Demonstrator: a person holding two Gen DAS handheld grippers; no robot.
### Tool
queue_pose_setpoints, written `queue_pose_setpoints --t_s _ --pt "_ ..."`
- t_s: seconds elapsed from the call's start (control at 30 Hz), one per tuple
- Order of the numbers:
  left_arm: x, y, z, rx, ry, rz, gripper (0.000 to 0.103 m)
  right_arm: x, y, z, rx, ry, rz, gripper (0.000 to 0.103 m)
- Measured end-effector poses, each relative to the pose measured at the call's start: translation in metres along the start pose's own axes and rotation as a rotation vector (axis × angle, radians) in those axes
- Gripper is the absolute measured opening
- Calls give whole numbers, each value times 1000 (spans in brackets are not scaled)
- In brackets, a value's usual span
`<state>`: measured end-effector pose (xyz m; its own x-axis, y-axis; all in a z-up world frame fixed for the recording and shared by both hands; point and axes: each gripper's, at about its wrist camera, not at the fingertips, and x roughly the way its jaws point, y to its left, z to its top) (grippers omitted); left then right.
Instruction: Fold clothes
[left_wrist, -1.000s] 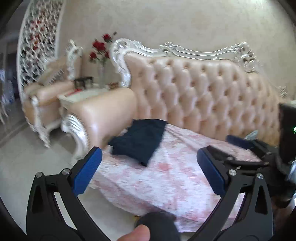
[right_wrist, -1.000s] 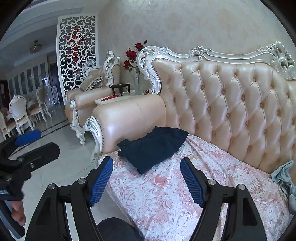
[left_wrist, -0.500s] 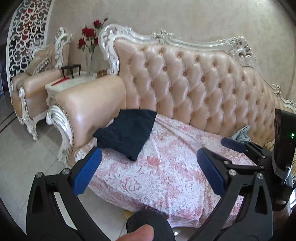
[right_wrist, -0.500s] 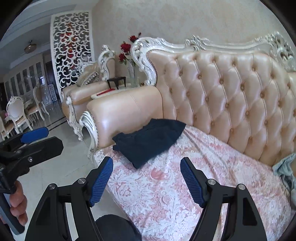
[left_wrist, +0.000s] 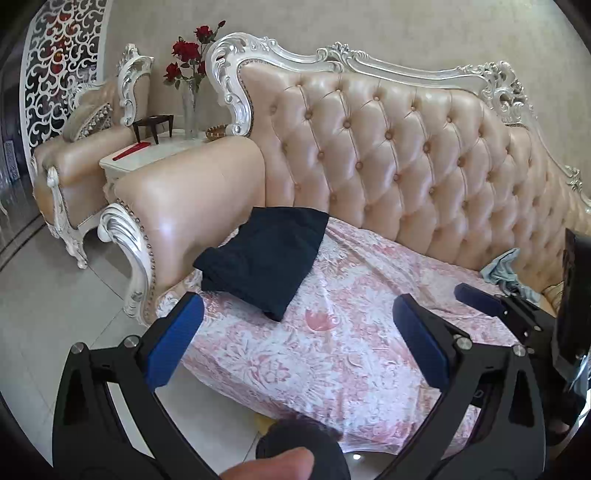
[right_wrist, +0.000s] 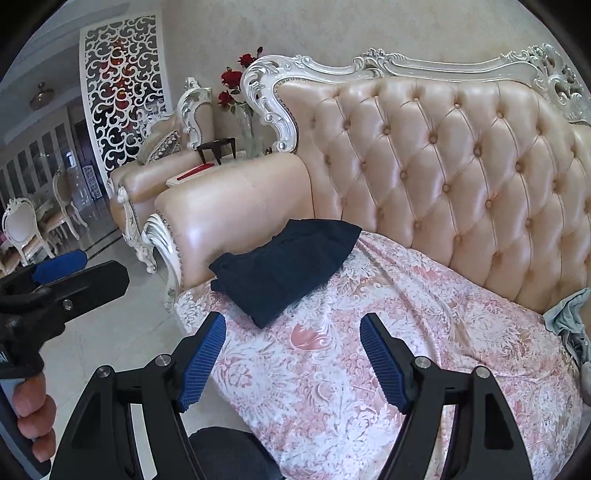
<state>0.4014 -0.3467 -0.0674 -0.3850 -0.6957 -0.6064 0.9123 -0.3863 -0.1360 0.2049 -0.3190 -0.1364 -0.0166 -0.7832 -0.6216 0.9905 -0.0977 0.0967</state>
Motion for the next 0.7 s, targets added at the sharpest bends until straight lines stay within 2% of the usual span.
queue_pose_setpoints --t_s 0.33,0.7 --pt "23 -10 -1 34 54 27 102 8 -13 0 41 6 14 76" --pt "26 -8 2 23 37 80 102 13 -12 2 40 14 32 76"
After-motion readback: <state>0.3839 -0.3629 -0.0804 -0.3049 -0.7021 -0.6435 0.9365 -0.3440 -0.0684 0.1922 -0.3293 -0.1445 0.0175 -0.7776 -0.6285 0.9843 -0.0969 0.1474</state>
